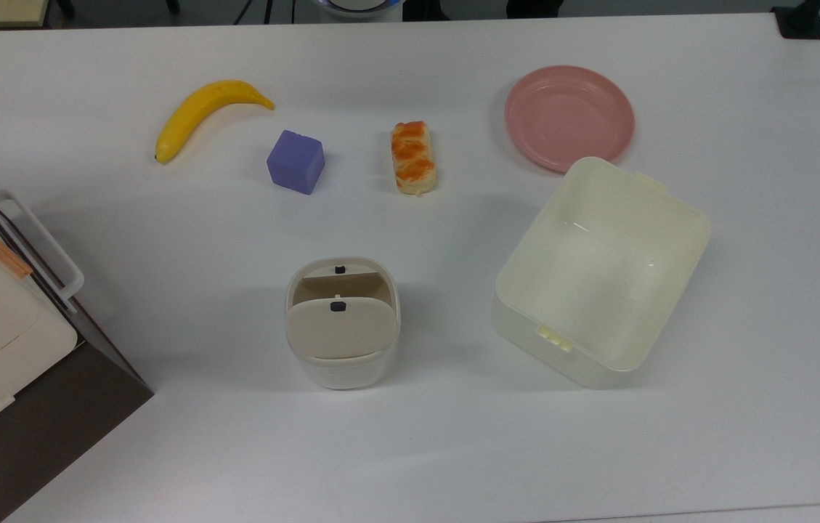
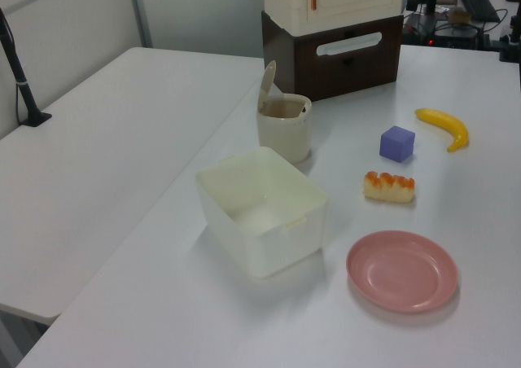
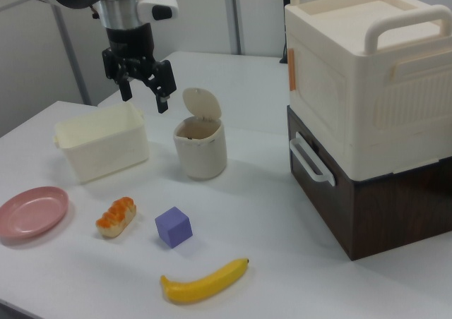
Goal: Close the trash can
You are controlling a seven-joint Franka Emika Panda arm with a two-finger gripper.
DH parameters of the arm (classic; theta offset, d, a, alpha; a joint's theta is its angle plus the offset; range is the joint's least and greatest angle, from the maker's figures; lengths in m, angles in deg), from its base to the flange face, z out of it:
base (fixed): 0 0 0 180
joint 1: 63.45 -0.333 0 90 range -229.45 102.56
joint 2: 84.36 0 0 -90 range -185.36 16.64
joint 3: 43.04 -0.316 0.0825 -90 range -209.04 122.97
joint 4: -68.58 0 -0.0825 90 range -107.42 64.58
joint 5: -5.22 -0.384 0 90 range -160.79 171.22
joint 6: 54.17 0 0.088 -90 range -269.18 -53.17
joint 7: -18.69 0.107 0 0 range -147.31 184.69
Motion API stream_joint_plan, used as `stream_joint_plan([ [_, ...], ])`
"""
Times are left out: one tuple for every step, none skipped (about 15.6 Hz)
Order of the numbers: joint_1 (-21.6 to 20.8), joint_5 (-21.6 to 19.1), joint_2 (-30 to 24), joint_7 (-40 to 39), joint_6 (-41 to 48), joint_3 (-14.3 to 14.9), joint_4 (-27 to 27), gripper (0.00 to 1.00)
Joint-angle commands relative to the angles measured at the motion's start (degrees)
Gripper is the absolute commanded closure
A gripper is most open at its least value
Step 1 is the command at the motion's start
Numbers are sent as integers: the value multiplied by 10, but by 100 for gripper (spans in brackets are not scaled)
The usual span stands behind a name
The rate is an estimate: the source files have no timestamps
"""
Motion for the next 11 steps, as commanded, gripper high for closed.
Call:
stream_joint_plan([
  [-26,28,0,-17,10,8,1,0],
  [-25,27,0,-24,10,10,2,0],
  [-26,29,0,-28,11,10,2,0],
  [-26,31,-1,-30,12,10,2,0],
  [-25,35,0,-41,11,10,2,0],
  [-25,39,0,-61,13,10,2,0],
  [-24,39,-2,-71,16,10,2,0],
  [-24,39,-3,-72,31,10,3,0],
  [-25,44,-3,-76,50,11,5,0],
  [-24,47,-3,-81,52,11,9,0],
  [-24,48,-3,-86,55,11,9,0],
])
